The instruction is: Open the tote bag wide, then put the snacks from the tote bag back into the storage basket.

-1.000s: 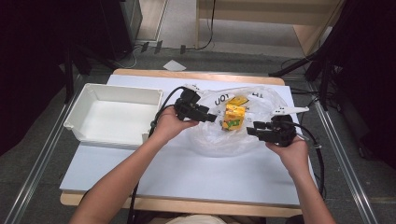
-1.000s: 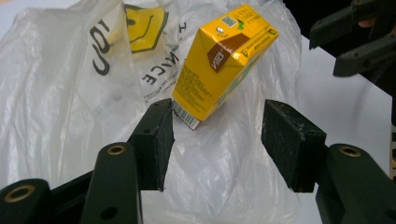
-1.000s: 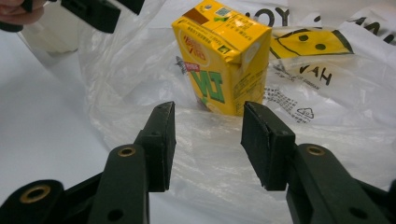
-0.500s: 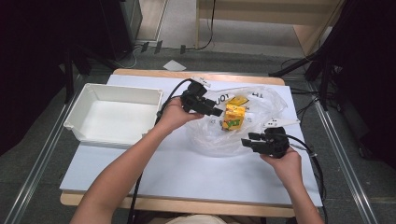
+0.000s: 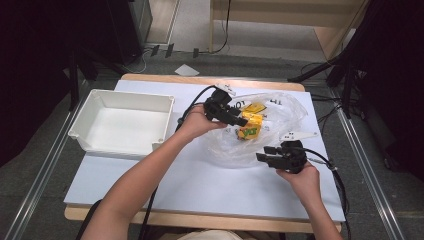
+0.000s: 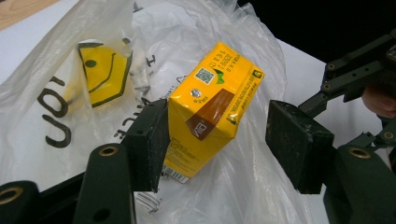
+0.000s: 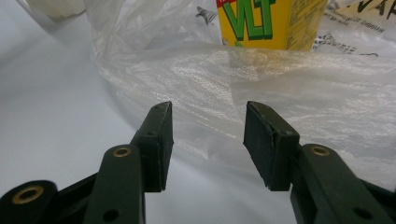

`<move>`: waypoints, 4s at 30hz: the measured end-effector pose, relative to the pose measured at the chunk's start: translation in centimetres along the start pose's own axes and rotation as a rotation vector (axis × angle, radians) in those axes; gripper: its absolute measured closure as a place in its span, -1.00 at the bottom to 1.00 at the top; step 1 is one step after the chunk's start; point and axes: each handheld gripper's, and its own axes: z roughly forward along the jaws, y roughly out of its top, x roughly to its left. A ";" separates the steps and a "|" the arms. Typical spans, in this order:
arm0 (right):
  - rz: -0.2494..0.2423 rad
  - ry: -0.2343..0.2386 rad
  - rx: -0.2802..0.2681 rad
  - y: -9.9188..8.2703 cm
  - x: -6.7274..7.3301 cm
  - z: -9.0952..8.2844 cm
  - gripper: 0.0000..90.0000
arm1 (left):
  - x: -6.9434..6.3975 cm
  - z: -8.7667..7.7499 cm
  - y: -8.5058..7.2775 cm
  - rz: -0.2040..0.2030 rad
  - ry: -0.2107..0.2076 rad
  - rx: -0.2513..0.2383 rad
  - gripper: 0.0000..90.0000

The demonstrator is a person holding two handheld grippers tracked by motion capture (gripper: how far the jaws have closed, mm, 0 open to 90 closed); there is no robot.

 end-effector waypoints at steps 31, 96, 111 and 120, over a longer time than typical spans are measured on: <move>0.038 0.000 0.026 -1.3 -0.9 0.7 0.16 | 0.9 4.8 0.2 0.102 -0.039 0.013 -0.22; 0.039 0.018 0.010 -1.4 -1.1 0.7 0.17 | -0.7 2.1 2.7 0.115 0.046 0.039 0.15; 0.041 0.021 0.005 -1.4 -1.0 0.6 0.17 | -1.3 -0.6 4.1 0.090 0.052 0.026 0.15; 0.036 0.032 0.000 -1.4 -0.8 0.6 0.15 | -1.5 -2.4 4.1 0.091 0.064 0.042 0.15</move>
